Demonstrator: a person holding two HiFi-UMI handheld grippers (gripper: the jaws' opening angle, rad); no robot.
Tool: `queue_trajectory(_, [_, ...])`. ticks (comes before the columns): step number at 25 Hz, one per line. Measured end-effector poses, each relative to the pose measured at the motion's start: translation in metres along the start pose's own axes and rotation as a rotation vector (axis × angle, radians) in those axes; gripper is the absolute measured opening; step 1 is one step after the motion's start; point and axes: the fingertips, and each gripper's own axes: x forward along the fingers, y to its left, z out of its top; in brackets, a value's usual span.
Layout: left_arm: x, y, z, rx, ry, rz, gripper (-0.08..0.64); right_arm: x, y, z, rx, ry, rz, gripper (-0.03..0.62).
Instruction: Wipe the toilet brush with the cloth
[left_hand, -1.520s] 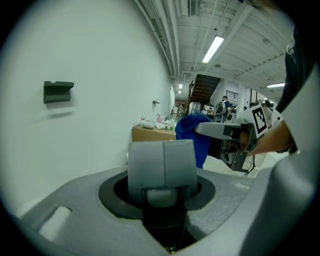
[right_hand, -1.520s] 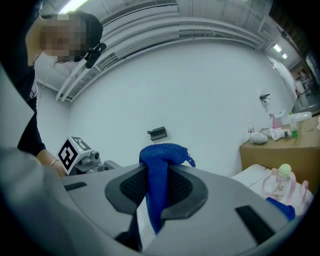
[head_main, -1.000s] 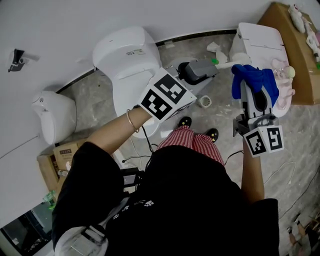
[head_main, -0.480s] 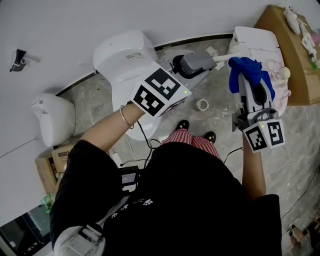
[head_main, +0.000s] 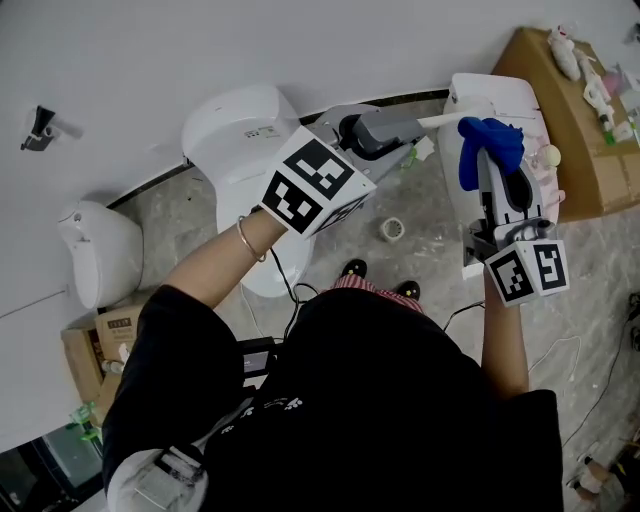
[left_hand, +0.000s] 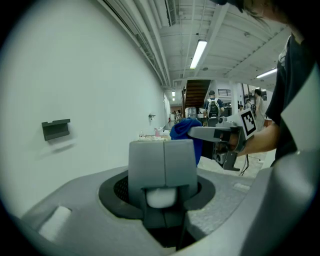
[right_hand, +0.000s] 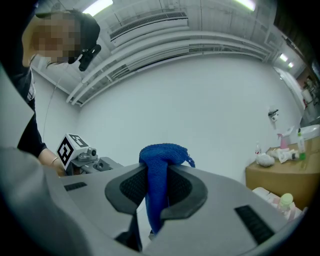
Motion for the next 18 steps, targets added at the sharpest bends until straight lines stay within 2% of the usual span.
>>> queue_trajectory(5, [-0.006, -0.001, 0.017, -0.030, -0.061, 0.013, 0.170, -0.006, 0.008, 0.018, -0.016, -0.030, 0.011, 0.071])
queue_trajectory(18, [-0.011, -0.019, 0.059, -0.031, -0.160, -0.012, 0.170, -0.022, 0.010, 0.061, -0.019, -0.074, 0.042, 0.071])
